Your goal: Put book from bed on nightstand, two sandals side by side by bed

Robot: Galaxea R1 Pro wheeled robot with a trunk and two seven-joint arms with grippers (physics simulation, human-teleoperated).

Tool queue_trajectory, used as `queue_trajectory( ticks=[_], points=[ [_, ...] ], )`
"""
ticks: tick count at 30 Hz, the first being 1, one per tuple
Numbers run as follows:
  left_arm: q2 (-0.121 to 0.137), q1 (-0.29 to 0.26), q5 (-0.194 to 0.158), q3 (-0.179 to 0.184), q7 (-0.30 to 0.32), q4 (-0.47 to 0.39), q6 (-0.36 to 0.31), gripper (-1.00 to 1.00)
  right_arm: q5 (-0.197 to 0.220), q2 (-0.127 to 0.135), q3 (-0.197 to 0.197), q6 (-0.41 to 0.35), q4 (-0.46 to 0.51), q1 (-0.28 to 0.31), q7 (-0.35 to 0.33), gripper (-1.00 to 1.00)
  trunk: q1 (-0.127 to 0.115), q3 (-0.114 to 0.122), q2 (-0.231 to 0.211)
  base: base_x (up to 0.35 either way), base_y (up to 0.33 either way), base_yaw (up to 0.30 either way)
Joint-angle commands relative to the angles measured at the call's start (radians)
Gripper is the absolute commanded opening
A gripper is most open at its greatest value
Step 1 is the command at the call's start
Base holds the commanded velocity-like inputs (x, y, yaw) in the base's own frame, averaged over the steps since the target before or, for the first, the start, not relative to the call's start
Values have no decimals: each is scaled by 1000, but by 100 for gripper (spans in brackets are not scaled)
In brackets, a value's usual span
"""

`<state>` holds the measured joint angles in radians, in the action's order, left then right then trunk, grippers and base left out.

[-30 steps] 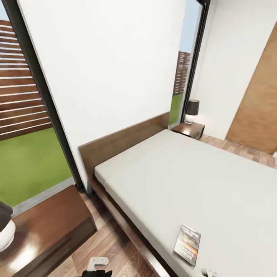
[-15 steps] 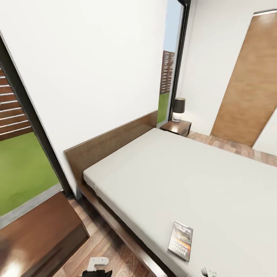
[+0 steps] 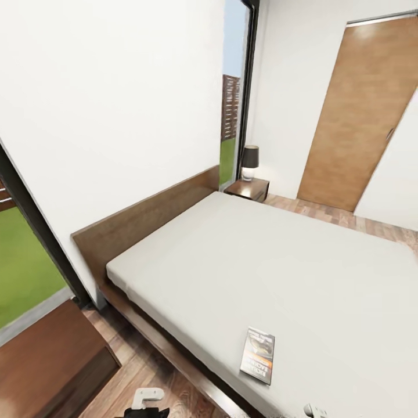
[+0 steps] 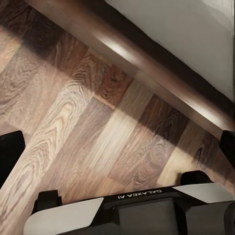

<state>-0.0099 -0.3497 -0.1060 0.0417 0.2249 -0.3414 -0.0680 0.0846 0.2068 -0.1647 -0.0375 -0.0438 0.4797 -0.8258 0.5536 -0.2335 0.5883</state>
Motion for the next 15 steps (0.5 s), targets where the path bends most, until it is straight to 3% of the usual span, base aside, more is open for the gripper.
queue_trajectory(
  ticks=[1, 15],
  points=[
    [1, 0, -11, 4, 1, -2, -7, 100, 9, 0, -1, -4, -4, 2, -4, 100, 0, -2, 1, 0, 0, -220],
    [1, 0, -11, 4, 1, -2, -7, 100, 9, 0, -1, -5, -4, 2, -4, 100, 0, -7, 1, 0, 0, -220]
  ],
)
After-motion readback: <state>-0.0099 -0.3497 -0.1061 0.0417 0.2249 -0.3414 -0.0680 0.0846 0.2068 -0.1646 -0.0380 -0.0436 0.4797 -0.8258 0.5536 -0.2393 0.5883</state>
